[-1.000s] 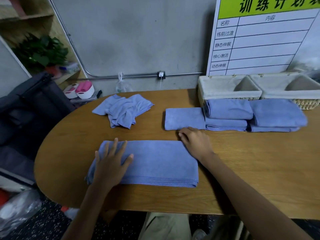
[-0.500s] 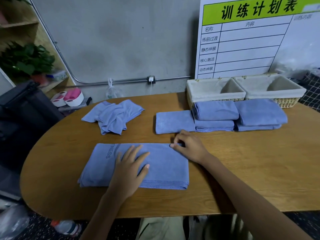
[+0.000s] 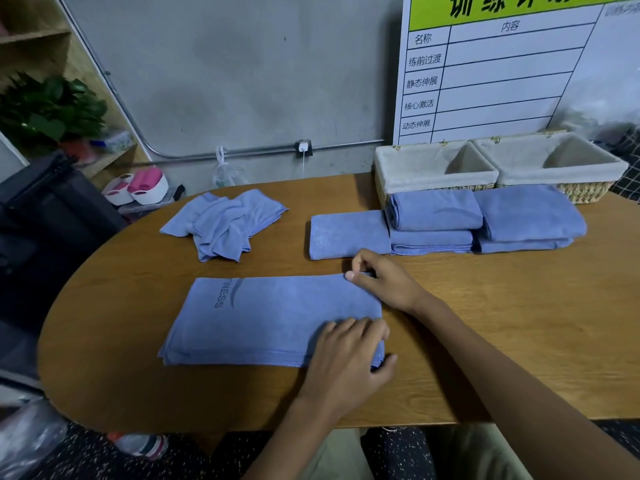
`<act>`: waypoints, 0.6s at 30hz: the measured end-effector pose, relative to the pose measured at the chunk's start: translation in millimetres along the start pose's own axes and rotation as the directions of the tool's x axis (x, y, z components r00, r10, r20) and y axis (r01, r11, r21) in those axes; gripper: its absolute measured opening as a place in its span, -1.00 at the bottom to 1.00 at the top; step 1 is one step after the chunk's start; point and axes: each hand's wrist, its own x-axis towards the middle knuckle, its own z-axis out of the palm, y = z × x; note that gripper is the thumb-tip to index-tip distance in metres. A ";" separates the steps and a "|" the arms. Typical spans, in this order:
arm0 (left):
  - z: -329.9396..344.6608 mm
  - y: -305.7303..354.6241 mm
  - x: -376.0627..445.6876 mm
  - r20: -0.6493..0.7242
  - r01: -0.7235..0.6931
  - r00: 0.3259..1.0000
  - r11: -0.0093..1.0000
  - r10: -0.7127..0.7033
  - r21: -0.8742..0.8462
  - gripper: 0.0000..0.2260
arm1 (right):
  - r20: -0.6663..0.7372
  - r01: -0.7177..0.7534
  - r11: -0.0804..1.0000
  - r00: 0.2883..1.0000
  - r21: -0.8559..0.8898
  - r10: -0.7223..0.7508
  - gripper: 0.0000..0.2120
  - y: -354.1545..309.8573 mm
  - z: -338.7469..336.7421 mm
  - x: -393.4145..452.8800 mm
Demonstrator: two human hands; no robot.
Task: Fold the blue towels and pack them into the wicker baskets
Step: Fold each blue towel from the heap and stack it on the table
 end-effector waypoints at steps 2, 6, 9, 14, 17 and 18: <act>0.1 3.1 -0.6 -0.011 -0.010 1.000 1.000 0.010 -0.009 -0.83 | 0.003 -0.014 0.999 1.000 0.052 0.014 -0.85 0.2 -3.3 0.3; 2.2 4.9 -2.4 -0.060 -0.034 0.998 0.998 0.031 -0.049 -0.91 | 0.038 -0.049 0.979 0.998 0.199 0.042 -0.84 -1.8 -13.9 3.2; 1.8 3.0 -4.4 -0.110 -0.016 0.994 0.993 0.003 -0.117 -0.92 | 0.032 -0.044 0.964 0.999 0.263 0.036 -0.83 1.0 -11.2 3.1; -5.9 0.9 -7.7 -0.161 0.080 0.977 0.939 -0.140 -0.333 -0.86 | -0.043 0.000 0.939 0.999 0.344 0.015 -0.83 3.0 -9.7 -1.0; -9.9 0.0 -7.3 -0.213 0.093 0.956 0.900 -0.200 -0.425 -0.88 | -0.009 -0.039 0.898 0.999 0.439 0.048 -0.84 -1.6 -13.3 -1.0; -10.6 -0.3 -7.1 -0.240 0.084 0.948 0.896 -0.206 -0.436 -0.91 | 0.002 -0.052 0.868 0.998 0.494 0.059 -0.86 -4.1 -14.2 -1.4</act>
